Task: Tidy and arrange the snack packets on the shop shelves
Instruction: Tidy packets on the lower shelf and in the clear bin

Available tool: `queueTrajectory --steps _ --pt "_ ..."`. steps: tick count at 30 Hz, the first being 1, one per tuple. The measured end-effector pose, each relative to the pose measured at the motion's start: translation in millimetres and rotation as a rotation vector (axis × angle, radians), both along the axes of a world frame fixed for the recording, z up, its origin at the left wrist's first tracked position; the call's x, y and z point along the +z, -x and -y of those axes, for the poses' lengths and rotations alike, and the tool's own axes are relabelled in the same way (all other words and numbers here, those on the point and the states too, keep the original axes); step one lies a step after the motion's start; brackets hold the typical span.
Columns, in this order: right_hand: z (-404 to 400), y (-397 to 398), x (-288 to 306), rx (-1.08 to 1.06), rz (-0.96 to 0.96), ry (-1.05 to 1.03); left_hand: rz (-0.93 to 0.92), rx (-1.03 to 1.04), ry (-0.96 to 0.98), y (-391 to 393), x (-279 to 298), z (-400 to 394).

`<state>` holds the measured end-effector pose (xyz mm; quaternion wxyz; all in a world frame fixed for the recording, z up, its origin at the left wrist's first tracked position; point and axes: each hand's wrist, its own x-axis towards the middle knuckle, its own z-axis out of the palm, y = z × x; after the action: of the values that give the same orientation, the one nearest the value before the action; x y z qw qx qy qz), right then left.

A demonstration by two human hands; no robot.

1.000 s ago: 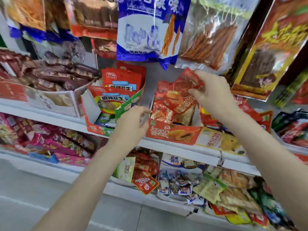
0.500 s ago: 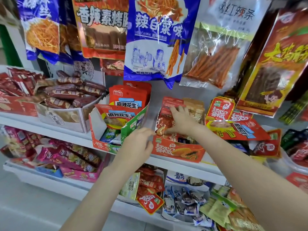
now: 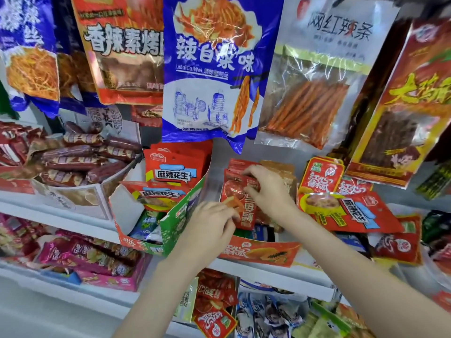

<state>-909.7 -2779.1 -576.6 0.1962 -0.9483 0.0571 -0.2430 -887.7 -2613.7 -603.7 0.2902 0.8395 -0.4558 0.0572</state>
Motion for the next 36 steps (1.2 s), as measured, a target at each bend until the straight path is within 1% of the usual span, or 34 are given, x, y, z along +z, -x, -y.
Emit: queueTrajectory --steps 2,5,6,9,10,11,12,13,14,16,18,20,21,23,24,25,29,32,33,36 --pt "3.0 -5.0 -5.9 0.003 -0.064 -0.005 0.009 -0.001 -0.081 -2.8 0.7 6.7" --pt "3.6 -2.0 -8.2 0.014 -0.175 -0.092 -0.030 0.026 -0.203 -7.1 0.0 13.5" --pt "5.4 3.3 -6.6 0.006 -0.180 -0.098 -0.048 0.031 -0.234 -7.8 -0.1 15.8" --pt "17.8 28.6 7.0 -0.127 -0.071 -0.081 -0.117 0.044 -0.283 -6.9 6.7 21.9" --pt "22.6 37.8 13.5 -0.146 -0.109 -0.113 -0.142 0.049 -0.287 -7.3 9.6 23.2" --pt "25.0 45.2 19.2 -0.125 -0.249 -0.154 -0.159 0.052 -0.288 -7.3 12.3 24.1" --pt "24.2 49.0 24.4 -0.076 -0.484 -0.136 -0.175 0.053 -0.289 -7.9 13.6 24.8" --pt "22.3 48.7 27.1 -0.014 -0.723 -0.046 -0.187 0.055 -0.296 -7.7 14.1 24.8" --pt "19.8 43.7 27.3 0.033 -0.893 0.048 -0.200 0.060 -0.306 -7.8 13.0 24.7" --pt "13.9 27.9 24.1 0.050 -1.066 0.148 -0.215 0.078 -0.320 -7.9 9.4 23.8" --pt "14.3 12.5 16.9 0.033 -1.178 0.152 -0.213 0.094 -0.323 -7.6 5.4 22.7" --pt "20.8 5.7 8.7 0.002 -1.194 0.091 -0.190 0.093 -0.316 -7.4 2.3 21.4" --pt "24.0 5.2 6.0 -0.029 -1.178 -0.004 -0.178 0.092 -0.311 -7.1 1.3 20.3" --pt "27.9 6.8 0.8 -0.095 -1.135 -0.296 -0.174 0.097 -0.311 -5.7 -0.1 19.2" --pt "27.7 7.8 -1.3 -0.113 -1.115 -0.406 -0.173 0.097 -0.315 -4.5 -0.4 19.4" --pt "26.8 8.7 -2.8 -0.129 -1.099 -0.452 -0.168 0.096 -0.324 -2.9 -0.4 19.3" --pt "23.1 7.5 -6.9 -0.123 -1.052 -0.407 -0.163 0.093 -0.319 -1.3 1.0 20.0" --pt "17.9 9.3 -3.2 -0.142 -1.009 -0.183 -0.174 0.090 -0.306 -2.6 1.1 21.1" --pt "16.1 10.2 0.2 -0.141 -0.974 -0.143 -0.176 0.088 -0.309 -3.3 1.3 21.5" --pt "16.5 18.1 18.3 -0.144 -0.808 -0.178 -0.179 0.084 -0.318 -3.5 2.7 22.9"
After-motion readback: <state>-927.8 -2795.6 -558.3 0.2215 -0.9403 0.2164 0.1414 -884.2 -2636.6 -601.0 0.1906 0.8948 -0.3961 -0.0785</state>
